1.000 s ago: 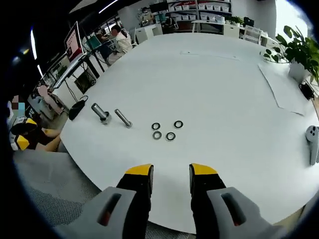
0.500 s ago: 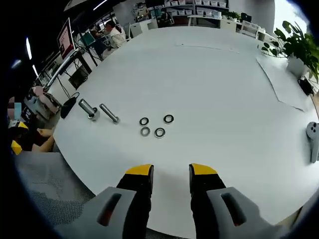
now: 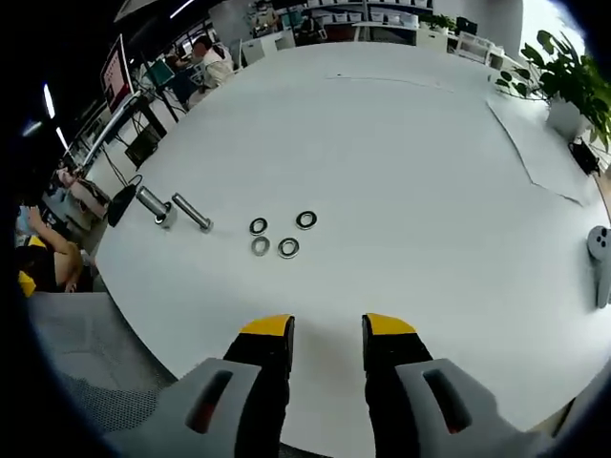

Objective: Place the washer onto the threaded stud by aligning its center hole with the stud, sliding it down to the base, and recovering from edge contact or off-axis alignment until the washer reaches the visible bottom stop.

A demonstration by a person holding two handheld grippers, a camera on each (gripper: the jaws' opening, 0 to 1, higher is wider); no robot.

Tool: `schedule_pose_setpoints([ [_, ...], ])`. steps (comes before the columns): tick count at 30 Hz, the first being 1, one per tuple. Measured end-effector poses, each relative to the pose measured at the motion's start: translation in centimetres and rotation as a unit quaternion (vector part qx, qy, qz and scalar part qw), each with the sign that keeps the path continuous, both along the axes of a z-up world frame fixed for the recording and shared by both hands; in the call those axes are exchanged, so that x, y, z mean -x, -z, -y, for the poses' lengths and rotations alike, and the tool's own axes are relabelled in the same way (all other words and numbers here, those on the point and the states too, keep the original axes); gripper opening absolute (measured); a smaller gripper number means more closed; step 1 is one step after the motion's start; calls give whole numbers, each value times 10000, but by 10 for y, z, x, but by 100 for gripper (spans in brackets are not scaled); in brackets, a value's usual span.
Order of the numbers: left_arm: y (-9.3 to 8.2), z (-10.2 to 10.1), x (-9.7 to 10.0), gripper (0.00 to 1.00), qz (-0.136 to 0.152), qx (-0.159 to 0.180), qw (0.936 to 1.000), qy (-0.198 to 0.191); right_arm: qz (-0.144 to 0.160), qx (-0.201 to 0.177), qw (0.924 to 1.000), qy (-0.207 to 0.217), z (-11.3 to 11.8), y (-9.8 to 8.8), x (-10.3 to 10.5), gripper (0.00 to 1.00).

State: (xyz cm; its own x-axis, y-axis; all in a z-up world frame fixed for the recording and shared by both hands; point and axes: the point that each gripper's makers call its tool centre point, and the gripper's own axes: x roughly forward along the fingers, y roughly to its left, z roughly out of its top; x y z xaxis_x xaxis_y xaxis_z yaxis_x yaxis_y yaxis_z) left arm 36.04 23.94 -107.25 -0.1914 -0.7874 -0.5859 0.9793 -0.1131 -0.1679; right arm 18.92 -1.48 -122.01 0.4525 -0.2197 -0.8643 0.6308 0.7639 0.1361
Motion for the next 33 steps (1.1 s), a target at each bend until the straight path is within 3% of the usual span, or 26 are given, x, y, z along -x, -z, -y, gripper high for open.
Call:
schedule_pose_setpoints([
  [4,0,0,0,29,11,-5,10000,7,31,15,10000,-47,12,6,-2,31],
  [8,1,0,0,29,34,2,10000,7,86,90,9999,-50,4,-11,-6,31],
  [10,0,0,0,29,17,0,10000,-4,91,92,9999,-59,17,-3,-4,31],
  [14,1,0,0,29,21,-17,10000,9,70,128,9998,-125,20,-5,-6,30],
  [15,1,0,0,29,26,-24,10000,14,105,146,9997,-139,12,-13,-8,30],
  [22,2,0,0,29,34,-64,10000,25,-47,271,9957,-886,17,-4,-33,30],
  [24,3,-1,1,29,49,-77,10000,38,-99,305,9927,-1164,10,-12,-46,30],
  [25,3,-1,1,29,58,-80,9999,43,-130,316,9909,-1298,9,-4,-47,30],
  [33,4,-2,0,29,88,-96,9999,18,-370,286,9831,-1768,1,10,-66,24],
])
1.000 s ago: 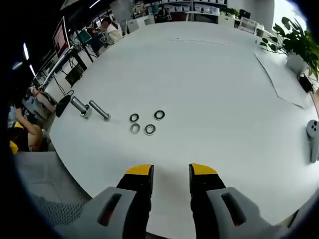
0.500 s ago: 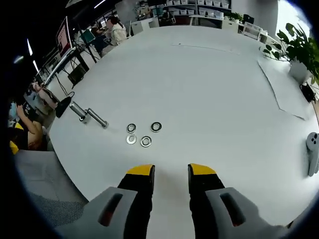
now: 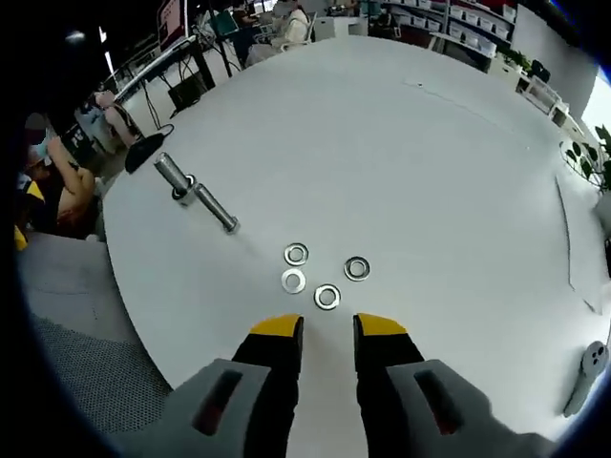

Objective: Place the washer onto the threaded stud by aligning its center hole with the stud, sliding it down to the base, and recovering from edge contact or off-axis alignment until the washer reaches the visible bottom stop.

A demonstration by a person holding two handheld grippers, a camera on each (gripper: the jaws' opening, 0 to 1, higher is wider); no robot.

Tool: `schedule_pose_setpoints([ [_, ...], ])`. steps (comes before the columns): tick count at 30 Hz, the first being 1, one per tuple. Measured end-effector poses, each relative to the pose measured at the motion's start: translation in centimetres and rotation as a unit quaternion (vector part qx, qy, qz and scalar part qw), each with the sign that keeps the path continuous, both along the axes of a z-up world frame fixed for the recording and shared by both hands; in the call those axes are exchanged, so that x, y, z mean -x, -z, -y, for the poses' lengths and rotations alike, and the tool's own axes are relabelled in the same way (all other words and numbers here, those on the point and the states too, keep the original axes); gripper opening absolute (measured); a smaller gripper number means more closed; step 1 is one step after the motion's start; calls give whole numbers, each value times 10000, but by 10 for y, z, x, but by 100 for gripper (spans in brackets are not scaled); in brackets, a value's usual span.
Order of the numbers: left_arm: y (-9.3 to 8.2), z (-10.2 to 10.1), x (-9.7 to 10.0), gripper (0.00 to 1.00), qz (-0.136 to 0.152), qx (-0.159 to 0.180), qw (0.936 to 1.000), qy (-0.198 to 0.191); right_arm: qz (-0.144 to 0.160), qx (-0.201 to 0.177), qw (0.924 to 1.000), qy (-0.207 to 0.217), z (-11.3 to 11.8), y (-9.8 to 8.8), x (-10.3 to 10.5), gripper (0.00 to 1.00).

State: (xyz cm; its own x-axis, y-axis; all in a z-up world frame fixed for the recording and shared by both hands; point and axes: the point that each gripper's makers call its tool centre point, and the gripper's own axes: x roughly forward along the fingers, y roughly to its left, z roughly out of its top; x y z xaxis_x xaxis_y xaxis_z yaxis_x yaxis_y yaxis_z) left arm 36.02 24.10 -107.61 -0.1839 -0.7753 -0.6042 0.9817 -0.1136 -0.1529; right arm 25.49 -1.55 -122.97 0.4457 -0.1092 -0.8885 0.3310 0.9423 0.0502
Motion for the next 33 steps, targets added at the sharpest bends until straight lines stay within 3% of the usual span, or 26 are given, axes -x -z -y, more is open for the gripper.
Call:
schedule_pose_setpoints([
  [5,-1,0,1,28,12,7,10000,-4,-81,27,9998,-167,1,-1,-14,24],
  [11,-1,0,0,28,16,13,10000,-10,-437,118,9978,-491,7,13,-6,23],
  [13,-1,0,0,28,18,18,10000,-18,-429,186,9975,-531,-9,0,-4,22],
  [17,-2,0,1,28,21,15,10000,-16,-447,174,9970,-614,14,16,-9,21],
  [18,-2,0,1,28,23,20,10000,-17,-488,162,9963,-686,3,1,-12,20],
  [19,-2,0,1,28,20,18,10000,-17,-538,150,9958,-729,2,-1,-12,20],
  [24,-3,1,3,28,9,24,10000,-4,-926,145,9868,-1324,8,12,-11,19],
  [29,-4,1,4,28,0,23,10000,2,-1172,86,9835,-1373,-8,1,-8,19],
  [31,-5,1,4,28,3,21,10000,4,-1233,92,9824,-1400,9,14,-11,19],
  [33,-5,1,4,28,7,19,10000,2,-1334,110,9803,-1455,-1,7,-9,19],
])
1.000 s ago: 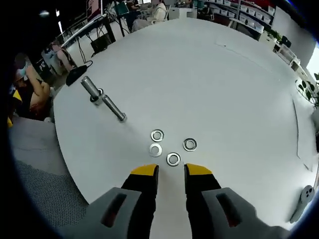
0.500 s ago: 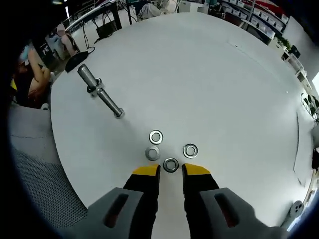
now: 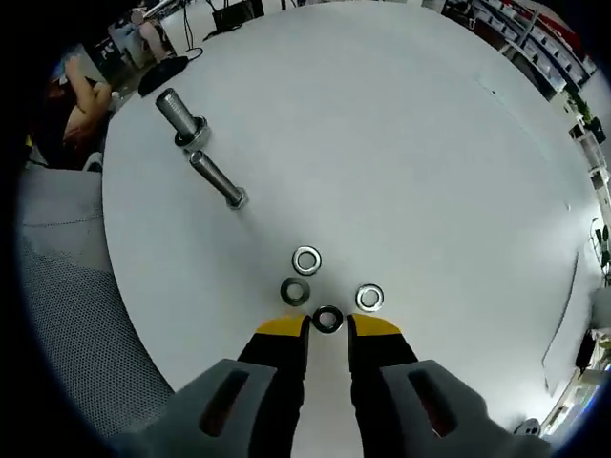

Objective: Place the washer onto the threaded stud by aligning its center hole with the stud, sliding it down to the base, and recovering from edge contact or off-axis alignment until the washer reaches the visible bottom stop.

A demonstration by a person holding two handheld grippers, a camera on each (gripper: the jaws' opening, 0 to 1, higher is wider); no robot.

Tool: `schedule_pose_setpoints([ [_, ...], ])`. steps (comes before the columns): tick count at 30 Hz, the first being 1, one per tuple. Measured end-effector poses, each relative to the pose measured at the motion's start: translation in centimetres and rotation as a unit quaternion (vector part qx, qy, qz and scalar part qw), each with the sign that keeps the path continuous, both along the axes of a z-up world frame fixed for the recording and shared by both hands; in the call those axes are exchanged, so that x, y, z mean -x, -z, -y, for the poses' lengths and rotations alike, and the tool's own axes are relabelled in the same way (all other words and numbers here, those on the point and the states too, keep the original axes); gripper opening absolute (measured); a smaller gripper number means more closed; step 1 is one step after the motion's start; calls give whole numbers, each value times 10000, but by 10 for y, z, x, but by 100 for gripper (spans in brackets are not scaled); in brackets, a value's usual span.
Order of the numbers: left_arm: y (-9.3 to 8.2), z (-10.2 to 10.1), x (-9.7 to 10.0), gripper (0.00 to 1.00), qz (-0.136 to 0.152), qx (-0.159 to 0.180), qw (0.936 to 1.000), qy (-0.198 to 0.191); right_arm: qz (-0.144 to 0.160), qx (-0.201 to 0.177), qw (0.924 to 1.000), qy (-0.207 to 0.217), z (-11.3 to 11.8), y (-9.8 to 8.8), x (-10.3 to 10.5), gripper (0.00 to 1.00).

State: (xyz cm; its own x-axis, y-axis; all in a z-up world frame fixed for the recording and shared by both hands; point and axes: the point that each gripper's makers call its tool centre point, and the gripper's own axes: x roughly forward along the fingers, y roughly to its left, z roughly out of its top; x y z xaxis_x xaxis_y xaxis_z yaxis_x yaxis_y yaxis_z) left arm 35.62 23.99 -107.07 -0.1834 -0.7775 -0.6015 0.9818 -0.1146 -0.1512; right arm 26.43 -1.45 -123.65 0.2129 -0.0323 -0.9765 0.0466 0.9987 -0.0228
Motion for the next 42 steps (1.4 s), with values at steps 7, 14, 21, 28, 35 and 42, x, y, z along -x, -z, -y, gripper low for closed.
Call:
schedule_pose_setpoints([
  [7,0,0,-1,28,-8,3,10000,-16,-497,76,9978,-421,-2,-1,1,17],
  [14,2,-1,-3,28,3,-5,10000,-19,-605,172,9968,-492,-4,1,0,16],
  [21,3,-1,-4,27,59,-26,10000,20,-905,614,9878,-1108,2,-1,-10,15],
  [28,2,0,-5,27,61,-16,10000,-8,-794,538,9934,-631,6,4,-7,15],
  [35,-1,0,-3,27,22,45,10000,2,-230,559,9976,-350,-2,-2,0,15],
  [42,-3,0,-1,27,21,81,10000,19,44,546,9985,-18,-4,-1,2,15],
])
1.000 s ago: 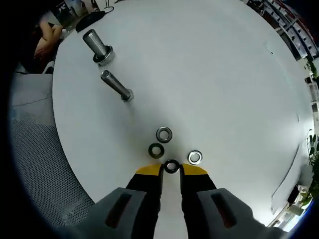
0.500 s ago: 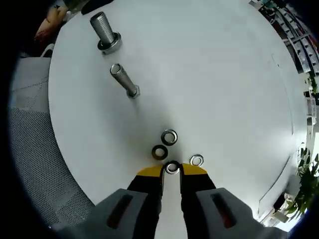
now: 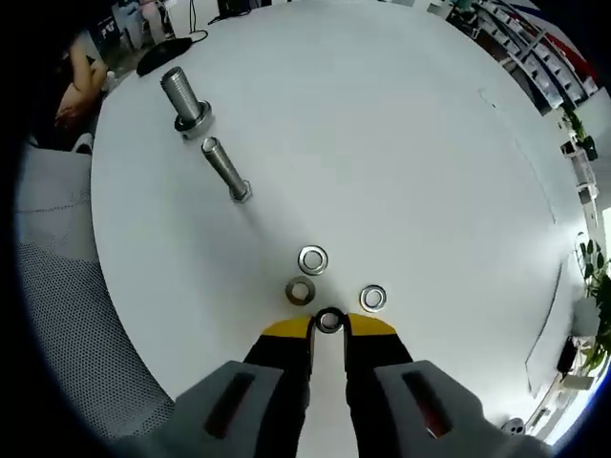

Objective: Place the washer onto the threaded stud by aligning its center hole with the stud, sliding it down to the base, and recovering from edge contact or off-axis alignment until the washer reaches the visible bottom stop.

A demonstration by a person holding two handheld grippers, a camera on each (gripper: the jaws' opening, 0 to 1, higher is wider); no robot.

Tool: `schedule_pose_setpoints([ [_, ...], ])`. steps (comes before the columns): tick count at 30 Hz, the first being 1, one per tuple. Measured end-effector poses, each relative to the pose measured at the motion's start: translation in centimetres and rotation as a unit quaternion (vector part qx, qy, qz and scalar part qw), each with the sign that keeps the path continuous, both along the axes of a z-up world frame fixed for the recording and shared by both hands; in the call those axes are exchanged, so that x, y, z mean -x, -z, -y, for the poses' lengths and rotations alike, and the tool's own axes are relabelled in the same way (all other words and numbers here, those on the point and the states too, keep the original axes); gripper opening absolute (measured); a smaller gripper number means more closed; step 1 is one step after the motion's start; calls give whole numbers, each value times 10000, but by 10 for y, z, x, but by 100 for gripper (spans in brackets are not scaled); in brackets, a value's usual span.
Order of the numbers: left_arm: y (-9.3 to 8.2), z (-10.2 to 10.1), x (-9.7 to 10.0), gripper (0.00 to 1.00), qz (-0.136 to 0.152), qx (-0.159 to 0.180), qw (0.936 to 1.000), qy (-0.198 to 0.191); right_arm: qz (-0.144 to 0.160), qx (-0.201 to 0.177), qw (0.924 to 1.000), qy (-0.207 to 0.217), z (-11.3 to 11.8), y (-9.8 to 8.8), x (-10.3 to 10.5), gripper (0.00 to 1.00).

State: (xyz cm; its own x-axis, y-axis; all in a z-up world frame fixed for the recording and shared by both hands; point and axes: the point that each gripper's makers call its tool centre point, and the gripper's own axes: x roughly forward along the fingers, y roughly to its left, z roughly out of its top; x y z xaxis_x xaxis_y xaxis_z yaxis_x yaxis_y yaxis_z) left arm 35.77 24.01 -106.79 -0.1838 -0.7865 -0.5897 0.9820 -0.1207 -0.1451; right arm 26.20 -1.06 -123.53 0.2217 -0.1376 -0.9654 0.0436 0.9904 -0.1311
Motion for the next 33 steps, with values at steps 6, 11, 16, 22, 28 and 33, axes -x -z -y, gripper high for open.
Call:
schedule_pose_setpoints([
  [6,0,0,1,27,3,4,10000,30,60,-26,10000,56,-2,1,0,14],
  [11,-1,0,1,27,-11,30,10000,44,24,-95,9999,120,-7,-2,2,14],
  [16,-1,1,3,27,-24,45,9999,90,89,-86,9998,137,2,-1,1,14],
  [22,-2,2,3,27,-30,67,9999,103,280,-238,9985,406,-16,-21,2,14],
  [28,-4,2,3,27,-45,107,9999,97,485,-248,9981,303,-11,-25,-10,14],
  [33,-4,2,4,27,-46,116,9999,119,731,-313,9965,242,-24,-50,-21,14],
])
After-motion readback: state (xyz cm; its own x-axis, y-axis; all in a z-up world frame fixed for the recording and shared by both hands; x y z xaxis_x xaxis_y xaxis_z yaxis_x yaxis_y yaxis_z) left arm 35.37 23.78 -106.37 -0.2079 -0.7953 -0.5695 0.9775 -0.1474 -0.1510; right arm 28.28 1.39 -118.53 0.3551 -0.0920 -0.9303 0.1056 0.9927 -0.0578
